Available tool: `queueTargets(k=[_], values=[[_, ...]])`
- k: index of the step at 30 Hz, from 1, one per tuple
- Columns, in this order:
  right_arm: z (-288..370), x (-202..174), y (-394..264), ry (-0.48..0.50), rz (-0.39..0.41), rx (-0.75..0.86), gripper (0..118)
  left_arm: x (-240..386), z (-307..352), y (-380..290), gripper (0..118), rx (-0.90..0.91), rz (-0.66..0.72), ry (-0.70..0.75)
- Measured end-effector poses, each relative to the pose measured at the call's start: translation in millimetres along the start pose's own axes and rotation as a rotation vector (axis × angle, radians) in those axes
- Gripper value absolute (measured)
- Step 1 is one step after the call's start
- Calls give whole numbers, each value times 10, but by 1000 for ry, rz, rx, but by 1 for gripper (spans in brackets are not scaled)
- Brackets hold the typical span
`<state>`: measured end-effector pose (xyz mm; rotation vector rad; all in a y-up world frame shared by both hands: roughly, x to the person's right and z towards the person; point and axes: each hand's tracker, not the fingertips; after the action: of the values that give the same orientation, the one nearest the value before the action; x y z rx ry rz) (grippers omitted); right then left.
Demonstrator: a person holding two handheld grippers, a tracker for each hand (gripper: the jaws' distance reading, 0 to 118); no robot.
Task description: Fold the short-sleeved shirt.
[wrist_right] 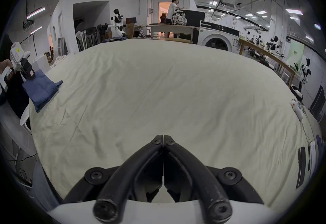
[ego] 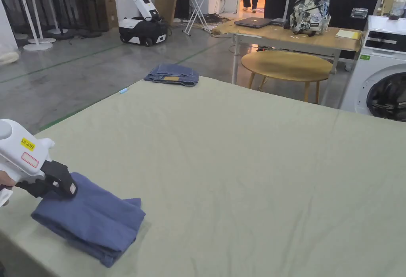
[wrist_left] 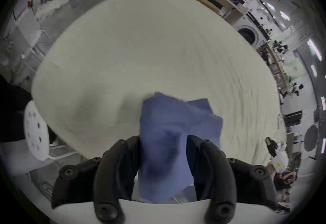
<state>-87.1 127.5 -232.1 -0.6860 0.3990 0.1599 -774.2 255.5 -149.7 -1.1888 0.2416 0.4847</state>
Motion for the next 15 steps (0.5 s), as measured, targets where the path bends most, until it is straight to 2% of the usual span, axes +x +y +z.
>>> queueTargets(k=[6, 10, 11, 13, 15], values=[[-20, 64, -25, 0, -9, 11, 0, 64, 180, 29, 54, 120, 19, 127], [38, 117, -7, -6, -16, 34, 0, 416, 18, -94, 54, 139, -46, 48], [52, 133, -2, -12, -18, 41, 0, 521, -34, -144, 53, 150, -62, 25], [74, 191, 12, -23, -28, 53, 0, 774, -172, -242, 42, 183, -100, -30], [100, 261, 28, -34, -45, 64, 0, 1270, -232, -501, 34, 212, -118, -77]])
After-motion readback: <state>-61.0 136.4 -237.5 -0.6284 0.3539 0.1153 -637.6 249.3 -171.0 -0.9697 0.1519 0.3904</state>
